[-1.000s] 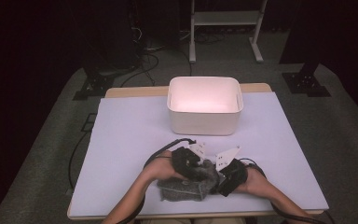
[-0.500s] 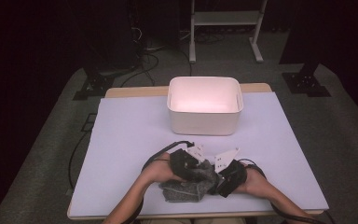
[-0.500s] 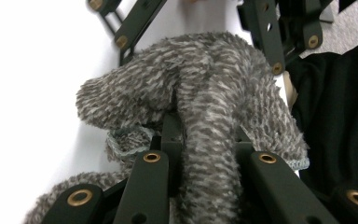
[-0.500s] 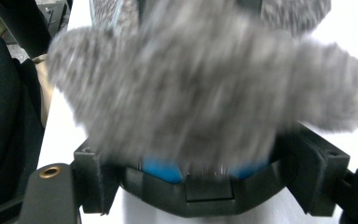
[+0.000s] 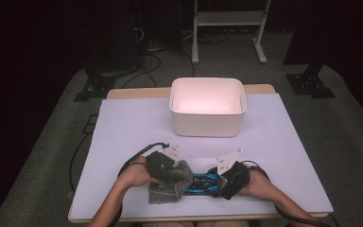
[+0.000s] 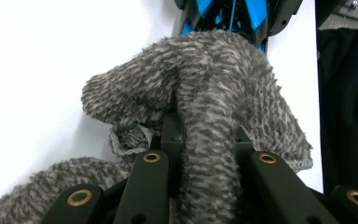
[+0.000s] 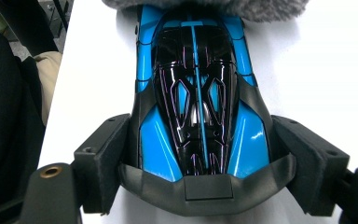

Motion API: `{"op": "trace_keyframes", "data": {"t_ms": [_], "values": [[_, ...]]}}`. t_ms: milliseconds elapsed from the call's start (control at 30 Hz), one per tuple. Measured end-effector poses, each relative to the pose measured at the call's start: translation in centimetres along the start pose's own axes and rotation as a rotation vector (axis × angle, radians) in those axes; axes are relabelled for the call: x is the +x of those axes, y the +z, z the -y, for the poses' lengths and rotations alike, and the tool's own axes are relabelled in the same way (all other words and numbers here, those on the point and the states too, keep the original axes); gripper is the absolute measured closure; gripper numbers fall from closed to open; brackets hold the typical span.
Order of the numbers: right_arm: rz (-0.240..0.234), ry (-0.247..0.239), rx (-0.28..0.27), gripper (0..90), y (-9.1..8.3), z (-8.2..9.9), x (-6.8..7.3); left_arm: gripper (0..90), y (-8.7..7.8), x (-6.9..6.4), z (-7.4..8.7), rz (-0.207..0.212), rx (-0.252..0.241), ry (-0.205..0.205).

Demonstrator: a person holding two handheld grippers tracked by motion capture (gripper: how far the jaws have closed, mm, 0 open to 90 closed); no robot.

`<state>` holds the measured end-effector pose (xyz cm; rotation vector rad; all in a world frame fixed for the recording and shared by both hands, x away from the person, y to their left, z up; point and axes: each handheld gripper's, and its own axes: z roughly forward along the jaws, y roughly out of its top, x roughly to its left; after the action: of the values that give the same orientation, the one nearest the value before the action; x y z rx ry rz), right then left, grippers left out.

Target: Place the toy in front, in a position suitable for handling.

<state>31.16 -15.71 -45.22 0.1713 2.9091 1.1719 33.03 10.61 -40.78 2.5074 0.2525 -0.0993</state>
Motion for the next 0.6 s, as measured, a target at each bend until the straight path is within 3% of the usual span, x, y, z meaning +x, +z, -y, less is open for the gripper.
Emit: {"op": "trace_keyframes", "data": {"t_ms": [133, 300, 367, 500, 600], "values": [[0.002, -0.001, -0.003, 22.2, 0.1, 0.0, 0.0, 75.5, 0.8, -0.3, -2.0, 0.038, -0.034, 0.035], [0.003, 0.002, -0.01, 22.2, 0.2, -0.1, 0.0, 75.5, 3.1, -1.0, -5.6, 0.08, -0.027, 0.116], [0.0, 0.007, -0.012, 22.3, 0.2, -0.1, 0.1, 75.5, 3.9, -1.2, -6.7, 0.076, -0.003, 0.148], [-0.007, 0.013, -0.018, 22.3, 0.2, 0.0, 0.0, 75.5, 4.7, -1.0, -7.2, 0.085, 0.009, 0.16], [-0.006, 0.009, -0.022, 22.3, 0.2, 0.1, 0.0, 75.6, 4.4, -1.0, -6.6, 0.088, -0.004, 0.14]]}}
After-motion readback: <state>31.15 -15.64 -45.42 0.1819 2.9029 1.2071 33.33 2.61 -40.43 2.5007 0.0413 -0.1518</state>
